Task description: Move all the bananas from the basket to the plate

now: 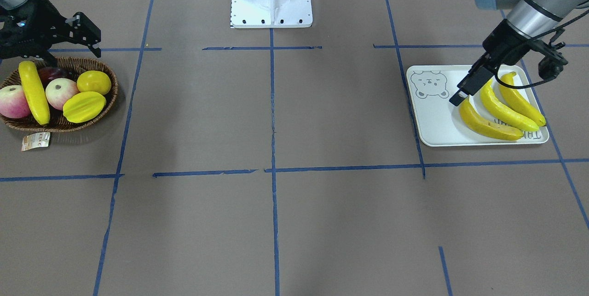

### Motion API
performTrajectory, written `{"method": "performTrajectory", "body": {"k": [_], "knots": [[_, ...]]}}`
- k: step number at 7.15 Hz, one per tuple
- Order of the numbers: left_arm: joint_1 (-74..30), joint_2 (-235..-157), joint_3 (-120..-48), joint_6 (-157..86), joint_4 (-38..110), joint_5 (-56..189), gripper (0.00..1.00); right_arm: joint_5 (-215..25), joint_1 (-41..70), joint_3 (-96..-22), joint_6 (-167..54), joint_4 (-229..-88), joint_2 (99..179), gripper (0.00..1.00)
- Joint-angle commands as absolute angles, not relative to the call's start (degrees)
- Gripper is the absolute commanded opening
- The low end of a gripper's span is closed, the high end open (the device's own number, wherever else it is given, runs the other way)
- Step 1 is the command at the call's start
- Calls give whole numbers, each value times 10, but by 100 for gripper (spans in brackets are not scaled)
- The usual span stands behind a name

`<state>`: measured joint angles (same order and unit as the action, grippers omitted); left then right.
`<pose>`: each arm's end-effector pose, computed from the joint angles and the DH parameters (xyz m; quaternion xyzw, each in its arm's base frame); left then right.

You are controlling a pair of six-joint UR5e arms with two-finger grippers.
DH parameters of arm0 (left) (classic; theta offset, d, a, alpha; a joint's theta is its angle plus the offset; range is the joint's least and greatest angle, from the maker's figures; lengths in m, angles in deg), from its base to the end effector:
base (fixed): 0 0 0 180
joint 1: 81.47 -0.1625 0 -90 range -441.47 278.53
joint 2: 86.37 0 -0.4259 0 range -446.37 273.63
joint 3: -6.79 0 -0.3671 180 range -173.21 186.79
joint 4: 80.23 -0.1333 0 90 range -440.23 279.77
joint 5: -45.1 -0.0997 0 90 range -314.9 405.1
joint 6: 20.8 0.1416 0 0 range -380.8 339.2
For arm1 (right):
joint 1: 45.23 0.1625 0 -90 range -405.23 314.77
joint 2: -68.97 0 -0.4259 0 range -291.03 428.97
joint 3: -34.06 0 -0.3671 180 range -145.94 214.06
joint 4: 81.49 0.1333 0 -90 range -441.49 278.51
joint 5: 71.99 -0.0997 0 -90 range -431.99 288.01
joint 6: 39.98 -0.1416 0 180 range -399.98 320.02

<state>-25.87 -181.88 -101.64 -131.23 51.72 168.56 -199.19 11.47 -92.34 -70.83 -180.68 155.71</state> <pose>0.2510 -0.4644 0.3947 -0.0729 0.5695 -0.3716 0.7296 -0.2072 -0.4023 0.4001 0.0476 -0.3930 -0.1033 0.9125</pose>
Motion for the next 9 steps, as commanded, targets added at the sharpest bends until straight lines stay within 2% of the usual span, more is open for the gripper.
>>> {"method": "performTrajectory", "body": {"k": [1,3,5,7,9], "knots": [[-324,-1878,-1027,-1311,514,1642,100,-1992,163,-910,-605,-1805,1602,100],[-413,-1876,-1032,-1304,491,1641,99,-1986,178,-910,-547,-1797,1646,100],[-506,-1883,-1034,-1253,404,1551,99,-1986,200,-912,-485,-1797,1690,100],[-540,-1927,-1034,-1209,289,1528,99,-1962,200,-914,-481,-1782,1691,100],[-544,-1951,-1042,-1166,234,1529,99,-1949,172,-904,-475,-1776,1694,100]]}}
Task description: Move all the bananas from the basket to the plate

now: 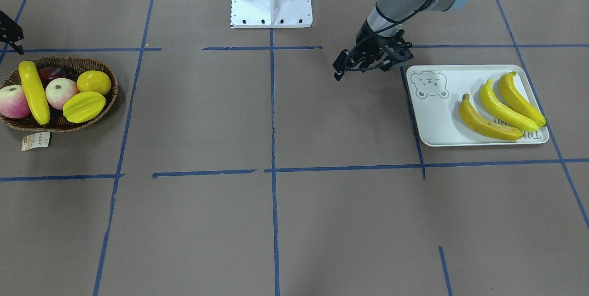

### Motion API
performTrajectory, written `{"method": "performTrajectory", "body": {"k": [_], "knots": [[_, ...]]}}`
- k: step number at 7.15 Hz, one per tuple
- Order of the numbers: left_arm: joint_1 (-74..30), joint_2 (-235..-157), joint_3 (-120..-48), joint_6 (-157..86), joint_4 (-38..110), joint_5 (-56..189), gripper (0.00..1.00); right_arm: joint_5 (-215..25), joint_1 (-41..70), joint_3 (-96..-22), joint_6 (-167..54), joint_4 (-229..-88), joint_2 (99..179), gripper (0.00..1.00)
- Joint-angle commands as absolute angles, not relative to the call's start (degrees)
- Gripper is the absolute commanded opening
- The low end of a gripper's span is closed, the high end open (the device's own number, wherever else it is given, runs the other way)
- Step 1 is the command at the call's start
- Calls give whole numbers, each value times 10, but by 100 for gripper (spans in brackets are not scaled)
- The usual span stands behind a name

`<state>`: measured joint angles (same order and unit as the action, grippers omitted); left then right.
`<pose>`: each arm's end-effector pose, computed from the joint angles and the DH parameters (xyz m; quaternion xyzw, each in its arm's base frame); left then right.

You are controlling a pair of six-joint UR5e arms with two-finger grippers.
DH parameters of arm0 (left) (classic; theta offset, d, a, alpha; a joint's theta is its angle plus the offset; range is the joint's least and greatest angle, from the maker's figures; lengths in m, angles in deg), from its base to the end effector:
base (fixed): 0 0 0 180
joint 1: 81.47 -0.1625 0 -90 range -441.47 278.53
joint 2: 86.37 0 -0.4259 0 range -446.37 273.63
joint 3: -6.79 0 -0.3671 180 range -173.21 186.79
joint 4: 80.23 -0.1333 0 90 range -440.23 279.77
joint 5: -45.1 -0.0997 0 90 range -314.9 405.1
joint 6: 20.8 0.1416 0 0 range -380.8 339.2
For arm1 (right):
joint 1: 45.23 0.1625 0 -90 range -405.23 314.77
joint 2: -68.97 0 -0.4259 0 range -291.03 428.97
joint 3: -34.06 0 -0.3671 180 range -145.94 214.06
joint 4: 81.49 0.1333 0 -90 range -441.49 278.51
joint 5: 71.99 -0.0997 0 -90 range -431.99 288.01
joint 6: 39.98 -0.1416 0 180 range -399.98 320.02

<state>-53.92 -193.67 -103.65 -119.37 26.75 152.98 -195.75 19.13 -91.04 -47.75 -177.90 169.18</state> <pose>0.4767 -0.3500 0.3409 -0.0613 0.4705 -0.2041 0.8563 -0.1193 -0.3747 0.5072 0.0648 -0.3187 -0.1928 0.9258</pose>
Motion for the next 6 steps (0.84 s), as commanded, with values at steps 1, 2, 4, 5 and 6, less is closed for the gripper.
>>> {"method": "performTrajectory", "body": {"k": [1,2,4,5,6], "knots": [[-545,-1951,-1053,-1165,234,1529,99,-1919,146,-896,-481,-1752,1695,100],[-545,-1950,-1057,-1166,234,1529,99,-1918,144,-865,-487,-1680,1715,100],[-546,-1954,-1058,-1166,234,1528,99,-1920,131,-819,-522,-1558,1745,99],[-546,-1955,-1059,-1166,234,1528,99,-1910,93,-817,-533,-1559,1749,99],[-546,-1954,-1060,-1166,234,1528,99,-1895,75,-817,-534,-1558,1764,98]]}}
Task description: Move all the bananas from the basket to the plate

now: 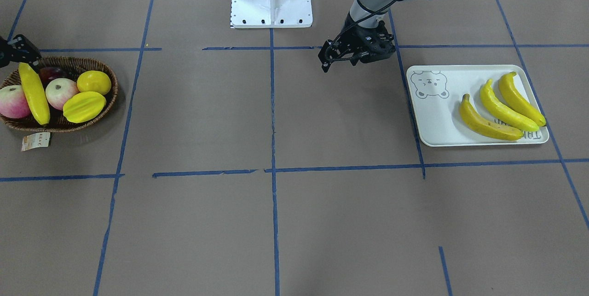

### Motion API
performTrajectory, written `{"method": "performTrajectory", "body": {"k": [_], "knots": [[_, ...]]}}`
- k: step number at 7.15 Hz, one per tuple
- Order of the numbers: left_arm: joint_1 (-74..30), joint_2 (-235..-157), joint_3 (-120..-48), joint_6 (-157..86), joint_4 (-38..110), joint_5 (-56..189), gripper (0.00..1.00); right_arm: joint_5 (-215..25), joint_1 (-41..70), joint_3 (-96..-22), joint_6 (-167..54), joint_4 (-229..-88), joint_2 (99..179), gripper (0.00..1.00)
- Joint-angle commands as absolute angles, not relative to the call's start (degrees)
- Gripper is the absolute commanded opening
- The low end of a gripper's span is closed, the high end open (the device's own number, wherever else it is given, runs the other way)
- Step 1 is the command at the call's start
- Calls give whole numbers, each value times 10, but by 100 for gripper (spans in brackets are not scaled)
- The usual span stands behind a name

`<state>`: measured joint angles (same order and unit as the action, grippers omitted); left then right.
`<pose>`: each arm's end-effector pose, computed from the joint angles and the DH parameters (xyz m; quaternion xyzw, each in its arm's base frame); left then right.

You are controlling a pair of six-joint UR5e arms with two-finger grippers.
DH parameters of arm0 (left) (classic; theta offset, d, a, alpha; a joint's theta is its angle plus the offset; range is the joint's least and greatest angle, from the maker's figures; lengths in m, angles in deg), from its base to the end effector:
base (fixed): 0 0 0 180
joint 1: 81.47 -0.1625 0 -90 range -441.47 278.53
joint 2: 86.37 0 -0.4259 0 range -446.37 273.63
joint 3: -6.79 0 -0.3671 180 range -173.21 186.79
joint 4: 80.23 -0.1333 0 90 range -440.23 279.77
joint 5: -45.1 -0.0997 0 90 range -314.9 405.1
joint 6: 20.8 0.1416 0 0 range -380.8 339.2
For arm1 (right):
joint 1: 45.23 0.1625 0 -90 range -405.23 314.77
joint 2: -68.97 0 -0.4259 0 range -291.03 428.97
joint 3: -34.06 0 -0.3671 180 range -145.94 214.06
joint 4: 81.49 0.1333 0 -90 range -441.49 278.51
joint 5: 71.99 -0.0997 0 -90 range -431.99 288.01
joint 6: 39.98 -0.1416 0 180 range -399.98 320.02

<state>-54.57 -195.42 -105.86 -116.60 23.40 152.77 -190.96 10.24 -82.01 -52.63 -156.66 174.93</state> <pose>0.4771 -0.3433 0.3156 -0.0497 0.4759 -0.1779 0.8599 -0.1660 -0.3554 0.5778 0.0939 -0.3075 -0.2324 0.9179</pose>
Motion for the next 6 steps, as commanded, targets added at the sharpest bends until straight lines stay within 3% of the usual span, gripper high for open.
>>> {"method": "performTrajectory", "body": {"k": [1,6], "knots": [[-546,-1954,-1063,-1166,234,1528,99,-1894,65,-817,-534,-1558,1774,96],[-546,-1953,-1070,-1167,233,1528,99,-1853,29,-812,-534,-1564,1782,65]]}}
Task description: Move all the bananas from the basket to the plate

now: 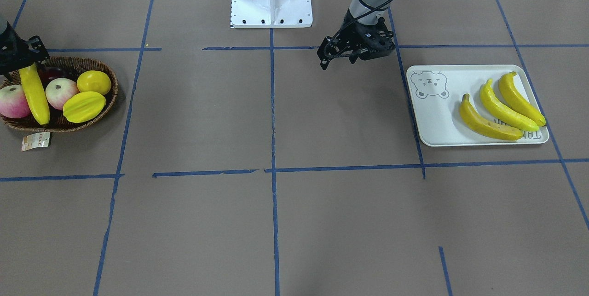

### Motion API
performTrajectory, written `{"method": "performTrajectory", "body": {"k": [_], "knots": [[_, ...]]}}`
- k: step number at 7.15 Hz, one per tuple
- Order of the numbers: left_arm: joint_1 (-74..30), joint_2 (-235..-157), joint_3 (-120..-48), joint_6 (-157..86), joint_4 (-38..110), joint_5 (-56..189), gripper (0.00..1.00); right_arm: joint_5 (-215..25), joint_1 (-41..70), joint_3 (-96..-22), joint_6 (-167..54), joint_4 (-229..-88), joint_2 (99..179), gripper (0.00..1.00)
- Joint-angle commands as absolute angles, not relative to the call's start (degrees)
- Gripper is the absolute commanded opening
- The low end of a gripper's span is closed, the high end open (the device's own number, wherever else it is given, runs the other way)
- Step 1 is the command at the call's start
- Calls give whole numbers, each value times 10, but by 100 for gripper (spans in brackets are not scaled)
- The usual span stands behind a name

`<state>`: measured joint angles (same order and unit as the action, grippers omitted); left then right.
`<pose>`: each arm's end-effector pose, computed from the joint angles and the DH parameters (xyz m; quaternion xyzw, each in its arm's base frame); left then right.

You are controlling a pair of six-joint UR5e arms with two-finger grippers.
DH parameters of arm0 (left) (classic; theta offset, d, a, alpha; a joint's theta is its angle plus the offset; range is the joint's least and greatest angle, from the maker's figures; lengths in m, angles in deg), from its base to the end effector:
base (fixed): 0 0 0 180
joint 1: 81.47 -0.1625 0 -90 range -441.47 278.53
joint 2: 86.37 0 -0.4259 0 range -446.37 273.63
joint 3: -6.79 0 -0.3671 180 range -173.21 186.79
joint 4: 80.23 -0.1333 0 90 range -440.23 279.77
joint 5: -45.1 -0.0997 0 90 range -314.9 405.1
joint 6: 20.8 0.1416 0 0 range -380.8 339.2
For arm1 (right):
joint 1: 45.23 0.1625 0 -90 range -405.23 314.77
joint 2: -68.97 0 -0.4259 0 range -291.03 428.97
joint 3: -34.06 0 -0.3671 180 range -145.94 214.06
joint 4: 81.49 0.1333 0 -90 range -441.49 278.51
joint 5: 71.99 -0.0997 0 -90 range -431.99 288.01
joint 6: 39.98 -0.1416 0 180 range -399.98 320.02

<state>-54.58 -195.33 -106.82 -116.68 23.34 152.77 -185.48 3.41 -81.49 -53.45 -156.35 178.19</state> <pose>0.4732 -0.3412 0.3093 -0.0485 0.4819 -0.1766 0.8569 -0.1835 -0.3247 0.6085 0.0698 -0.2615 -0.2686 0.9244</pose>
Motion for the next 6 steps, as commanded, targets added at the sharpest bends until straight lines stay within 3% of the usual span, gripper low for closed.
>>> {"method": "performTrajectory", "body": {"k": [1,4,6], "knots": [[-546,-1952,-1070,-1166,233,1528,99,-1851,27,-810,-534,-1564,1782,60],[-546,-1951,-1070,-1167,233,1528,99,-1841,18,-810,-534,-1564,1781,47],[-545,-1951,-1081,-1166,233,1528,99,-1841,19,-813,-533,-1563,1780,20]]}}
